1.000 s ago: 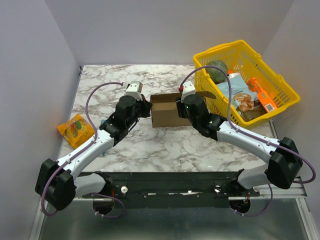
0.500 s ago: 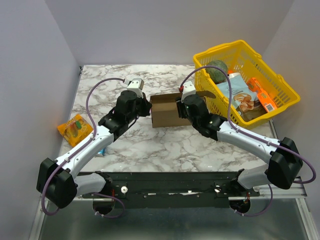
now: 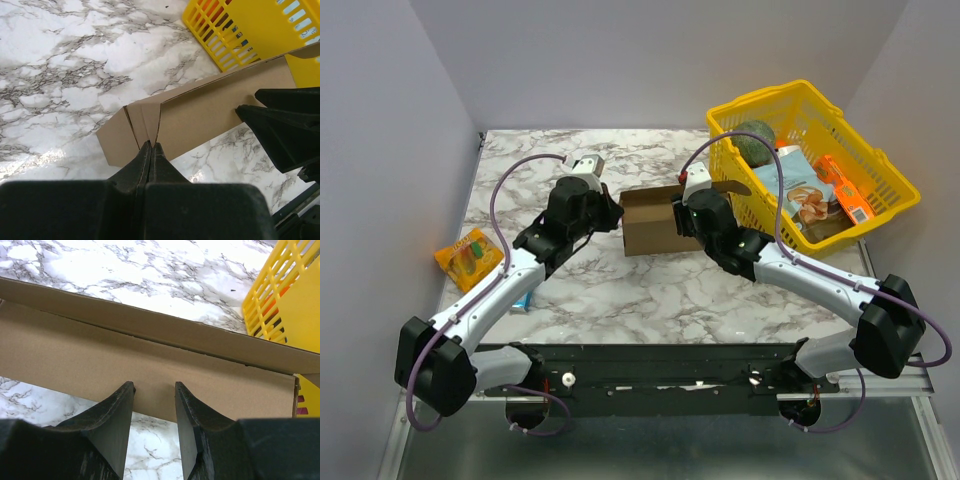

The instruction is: Fold the paper box

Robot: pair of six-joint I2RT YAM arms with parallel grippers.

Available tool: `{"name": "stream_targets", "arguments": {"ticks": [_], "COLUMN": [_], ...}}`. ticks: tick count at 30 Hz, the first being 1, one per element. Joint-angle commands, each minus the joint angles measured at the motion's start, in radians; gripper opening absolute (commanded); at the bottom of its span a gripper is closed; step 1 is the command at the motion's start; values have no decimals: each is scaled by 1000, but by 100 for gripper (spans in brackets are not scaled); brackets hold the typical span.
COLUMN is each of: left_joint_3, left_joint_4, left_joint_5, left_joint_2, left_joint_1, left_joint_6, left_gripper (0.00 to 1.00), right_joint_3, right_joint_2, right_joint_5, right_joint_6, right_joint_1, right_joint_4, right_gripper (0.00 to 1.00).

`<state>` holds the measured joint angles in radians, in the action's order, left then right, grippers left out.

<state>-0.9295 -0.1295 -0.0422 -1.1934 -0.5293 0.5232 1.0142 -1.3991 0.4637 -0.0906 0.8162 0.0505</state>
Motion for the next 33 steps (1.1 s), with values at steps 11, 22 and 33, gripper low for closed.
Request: {"name": "stream_targets", "arguments": {"ticks": [11,22,33], "left_joint_3": [-63,-160,-198], "left_joint_4": [-197,-263,-300], "left_joint_5": [31,47,85], "left_joint_2": [-25,-21,-58], "left_joint_1": [-8,-8,-9], "left_joint_6": [-66,-256,-423], "left_gripper": [70,83,63], "right_joint_3": [-59,-49,-49], "right_joint_2": [-29,-21,-14], "right_joint_5": [-40,-45,-53], "right_joint_6": [-9,-8,-5], "right_joint_1": [5,5,5], "right_joint_4": [198,201,201], "right_gripper": [47,47,47]}}
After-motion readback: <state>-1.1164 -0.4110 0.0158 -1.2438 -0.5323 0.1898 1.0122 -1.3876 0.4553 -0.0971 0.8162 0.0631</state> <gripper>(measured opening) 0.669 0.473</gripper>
